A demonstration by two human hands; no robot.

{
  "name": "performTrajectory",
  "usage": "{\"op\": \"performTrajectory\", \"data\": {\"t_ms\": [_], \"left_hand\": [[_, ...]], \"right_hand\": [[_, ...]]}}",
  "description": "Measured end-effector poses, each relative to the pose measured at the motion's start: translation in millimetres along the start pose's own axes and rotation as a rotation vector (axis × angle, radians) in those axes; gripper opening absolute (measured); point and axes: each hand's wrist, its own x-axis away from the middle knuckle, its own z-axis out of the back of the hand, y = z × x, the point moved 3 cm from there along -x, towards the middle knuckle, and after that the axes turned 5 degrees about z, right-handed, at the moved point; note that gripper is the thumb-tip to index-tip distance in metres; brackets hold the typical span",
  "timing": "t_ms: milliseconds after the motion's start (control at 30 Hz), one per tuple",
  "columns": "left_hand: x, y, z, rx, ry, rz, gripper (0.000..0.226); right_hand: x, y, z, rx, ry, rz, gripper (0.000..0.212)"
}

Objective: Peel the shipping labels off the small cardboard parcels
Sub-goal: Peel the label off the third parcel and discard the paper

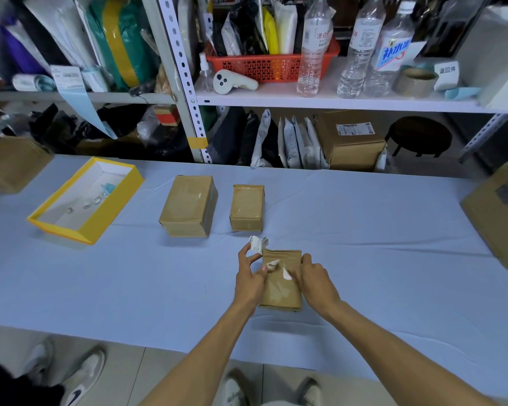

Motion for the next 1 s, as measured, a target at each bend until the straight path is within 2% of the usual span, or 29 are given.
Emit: {"op": "performTrajectory", "data": {"t_ms": [167,367,533,633,900,1000], "left_hand": [[-3,3,1,-0.024,-0.011,-0.013,0.059],[-1,7,-1,-0.019,-0.019,-0.056,0.059],[1,9,-1,-0.012,-0.023,-0.061,0.06],[5,7,-2,0.012,-0.043,-0.048,0.06],[6,9,3,0.024,-0.03,-0.05,0.053],[8,9,2,0.01,-0.03,-0.084,0.051]], "right_hand": [[5,-2,0,-0.191,-0.029,-0.014,0.072],[3,5,-1,-0.219,0.023,-0.049,0.059],[8,4,-4,-0.236,0.052,-0.04,0.041],[9,5,-3,-0.149,0.078,-0.028,0.043],[11,1,-1,-0.281,-0.055,0.038,0.054],[13,1,0,-0.327,0.018,0.008,0.049]]}}
